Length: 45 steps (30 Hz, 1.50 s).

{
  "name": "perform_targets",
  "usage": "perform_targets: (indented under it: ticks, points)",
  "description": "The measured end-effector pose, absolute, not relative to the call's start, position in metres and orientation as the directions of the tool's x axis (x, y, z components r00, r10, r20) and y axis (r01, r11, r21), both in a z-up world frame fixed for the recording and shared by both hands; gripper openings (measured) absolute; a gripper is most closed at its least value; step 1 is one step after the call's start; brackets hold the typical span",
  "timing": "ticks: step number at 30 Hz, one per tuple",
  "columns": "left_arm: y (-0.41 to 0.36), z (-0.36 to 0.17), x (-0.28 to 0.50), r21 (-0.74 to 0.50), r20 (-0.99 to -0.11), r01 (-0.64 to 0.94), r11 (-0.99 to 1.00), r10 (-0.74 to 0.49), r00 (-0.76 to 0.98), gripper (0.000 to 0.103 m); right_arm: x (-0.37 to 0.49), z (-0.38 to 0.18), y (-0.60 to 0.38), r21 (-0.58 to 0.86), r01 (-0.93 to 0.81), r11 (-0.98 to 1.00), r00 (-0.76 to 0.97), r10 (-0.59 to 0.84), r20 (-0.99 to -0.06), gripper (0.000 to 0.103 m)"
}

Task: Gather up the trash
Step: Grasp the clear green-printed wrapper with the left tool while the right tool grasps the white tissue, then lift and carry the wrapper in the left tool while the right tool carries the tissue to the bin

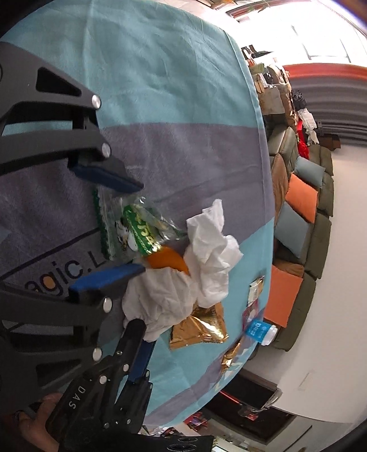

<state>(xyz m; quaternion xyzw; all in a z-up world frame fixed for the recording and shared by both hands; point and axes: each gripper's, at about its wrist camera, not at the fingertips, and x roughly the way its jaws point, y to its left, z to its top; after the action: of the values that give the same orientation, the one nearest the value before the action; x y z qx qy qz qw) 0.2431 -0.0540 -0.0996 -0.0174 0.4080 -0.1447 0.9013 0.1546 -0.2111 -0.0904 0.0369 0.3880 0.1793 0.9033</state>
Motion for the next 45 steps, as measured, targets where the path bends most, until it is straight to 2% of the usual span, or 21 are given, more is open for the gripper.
perform_targets:
  ticks: [3, 6, 17, 26, 31, 45]
  points:
    - [-0.056, -0.101, 0.243, -0.15, -0.732, 0.252, 0.956, -0.278, 0.621, 0.047, 0.153, -0.088, -0.209, 0.207, -0.306, 0.929, 0.633, 0.361, -0.685, 0.007]
    - [-0.057, -0.1, 0.243, -0.156, -0.727, 0.253, 0.955, -0.284, 0.625, 0.047, 0.149, -0.086, -0.21, 0.22, -0.31, 0.925, 0.634, 0.373, -0.678, 0.005]
    - [-0.042, -0.082, 0.22, -0.19, -0.658, 0.247, 0.95, -0.309, 0.687, 0.044, 0.131, -0.054, -0.228, 0.241, -0.29, 0.926, 0.704, 0.377, -0.602, 0.005]
    - [-0.009, -0.047, 0.186, -0.191, -0.584, 0.183, 0.964, -0.262, 0.768, 0.044, 0.127, -0.024, -0.226, 0.227, -0.306, 0.925, 0.747, 0.381, -0.545, 0.005]
    - [0.016, -0.019, 0.157, -0.138, -0.505, 0.135, 0.981, -0.187, 0.842, 0.044, 0.124, -0.011, -0.204, 0.208, -0.368, 0.906, 0.741, 0.421, -0.524, 0.005]
    - [0.117, 0.017, 0.093, -0.108, -0.422, -0.134, 0.985, 0.077, 0.903, 0.044, 0.126, 0.021, -0.096, 0.127, -0.586, 0.8, 0.675, 0.569, -0.47, 0.005]
